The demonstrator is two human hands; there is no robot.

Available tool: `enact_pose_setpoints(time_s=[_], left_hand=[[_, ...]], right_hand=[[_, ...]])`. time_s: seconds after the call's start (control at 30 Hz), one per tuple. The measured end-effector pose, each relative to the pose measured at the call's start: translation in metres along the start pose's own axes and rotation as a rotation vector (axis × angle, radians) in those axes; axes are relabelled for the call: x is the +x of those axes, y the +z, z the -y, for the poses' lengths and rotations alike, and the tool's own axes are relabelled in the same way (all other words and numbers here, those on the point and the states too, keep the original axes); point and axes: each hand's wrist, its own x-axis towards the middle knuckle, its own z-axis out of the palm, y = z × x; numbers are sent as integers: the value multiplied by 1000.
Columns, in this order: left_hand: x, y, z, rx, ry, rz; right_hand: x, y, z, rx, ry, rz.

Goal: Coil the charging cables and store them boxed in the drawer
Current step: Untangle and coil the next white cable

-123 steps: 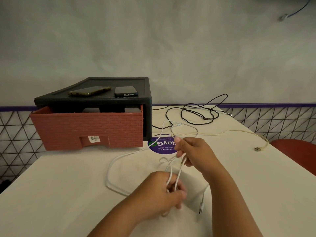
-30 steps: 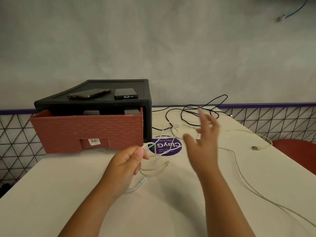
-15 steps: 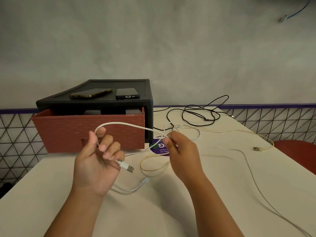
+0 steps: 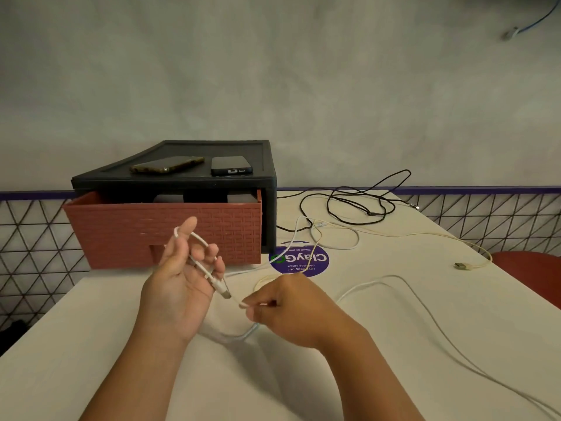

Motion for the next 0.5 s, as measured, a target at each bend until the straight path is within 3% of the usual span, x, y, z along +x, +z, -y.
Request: enact_pose_setpoints(time_s=[0.13,0.27,0.5], left_hand=[[-4,6,2,24,-29,33],[-3,6,-2,-58,-41,-6],[-7,10,-2,110,2,-19]], right_hand=[[0,2,0,1,2,96],[1,4,-5,-63,27,46],[2,6,-3,-12,7,47]])
